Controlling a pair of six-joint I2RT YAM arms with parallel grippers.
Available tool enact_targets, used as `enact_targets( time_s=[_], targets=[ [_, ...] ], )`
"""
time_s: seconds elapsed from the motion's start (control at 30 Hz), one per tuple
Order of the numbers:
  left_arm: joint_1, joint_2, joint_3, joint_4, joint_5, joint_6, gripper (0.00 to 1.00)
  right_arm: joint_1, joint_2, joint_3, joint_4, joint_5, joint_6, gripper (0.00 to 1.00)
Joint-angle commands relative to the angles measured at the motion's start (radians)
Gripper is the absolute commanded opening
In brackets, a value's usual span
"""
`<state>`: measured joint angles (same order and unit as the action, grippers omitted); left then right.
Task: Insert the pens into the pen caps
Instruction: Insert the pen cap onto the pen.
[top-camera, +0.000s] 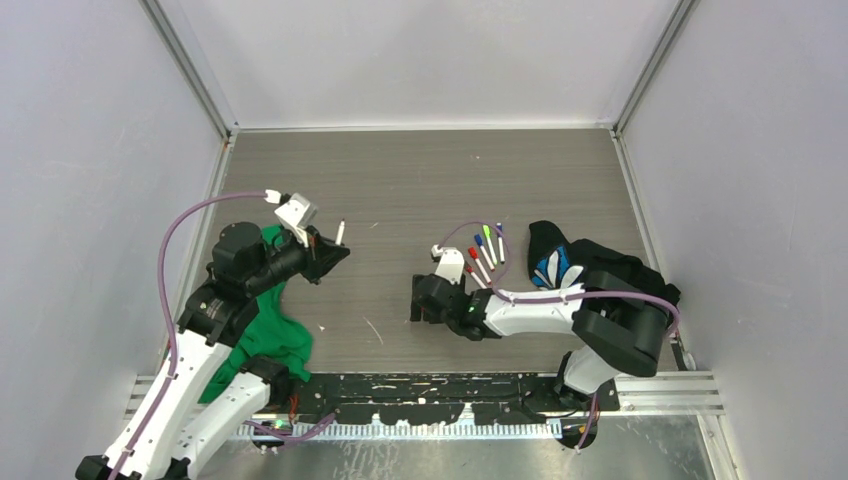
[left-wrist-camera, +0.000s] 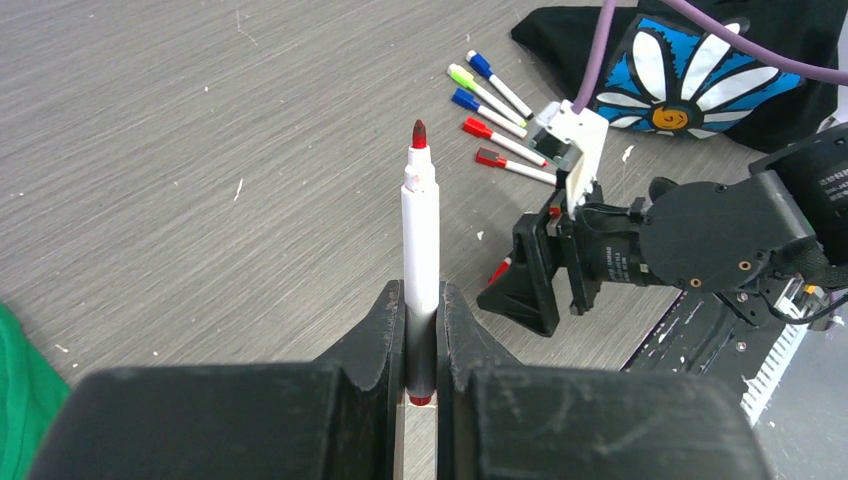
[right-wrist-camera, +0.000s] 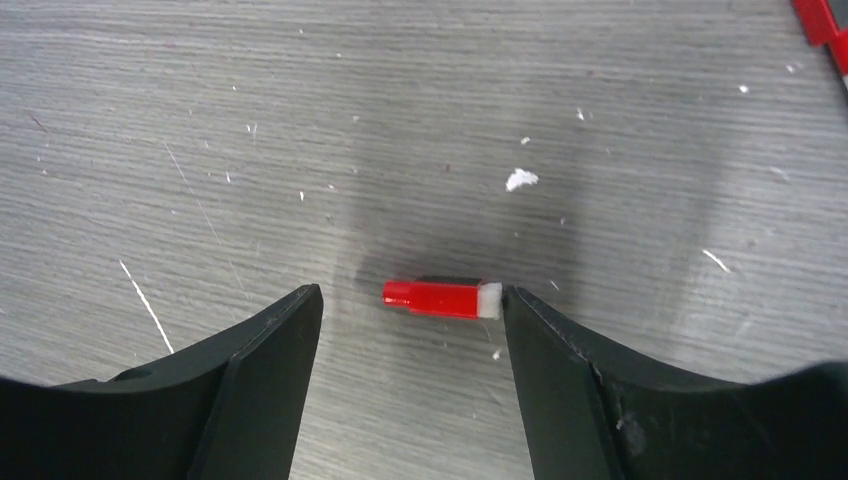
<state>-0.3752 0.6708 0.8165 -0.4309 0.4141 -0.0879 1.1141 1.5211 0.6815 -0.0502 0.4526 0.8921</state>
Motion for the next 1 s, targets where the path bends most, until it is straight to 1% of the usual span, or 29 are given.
enact_targets(
  time_s=[0.0, 0.33, 0.47, 0.63, 0.73, 0.83, 0.97],
  targets=[
    [-0.010, -0.014, -0.001, 0.023, -0.013, 0.016, 0.00, -0.008, 0.032, 0.061, 0.080, 0.026, -0.054, 0.73],
    [-0.020, -0.009, -0.002, 0.018, -0.020, 0.023, 0.00, -0.023, 0.189, 0.197, 0.113, -0.062, -0.149, 0.72],
    [-0.028, -0.005, -0.002, 0.017, -0.020, 0.025, 0.00, -0.023, 0.204, 0.230, 0.101, -0.079, -0.168, 0.71],
    [-0.033, -0.008, -0.002, 0.015, -0.025, 0.027, 0.00, -0.015, 0.193, 0.306, -0.058, -0.006, -0.244, 0.70],
    [-0.036, -0.009, -0.002, 0.014, -0.028, 0.028, 0.00, -0.012, 0.204, 0.359, -0.172, 0.021, -0.297, 0.64],
    [-0.036, -0.010, -0.002, 0.014, -0.030, 0.028, 0.00, -0.012, 0.218, 0.396, -0.234, 0.001, -0.356, 0.58],
    [-0.037, -0.007, -0.002, 0.012, -0.033, 0.030, 0.00, -0.013, 0.245, 0.438, -0.292, -0.041, -0.400, 0.53]
  ],
)
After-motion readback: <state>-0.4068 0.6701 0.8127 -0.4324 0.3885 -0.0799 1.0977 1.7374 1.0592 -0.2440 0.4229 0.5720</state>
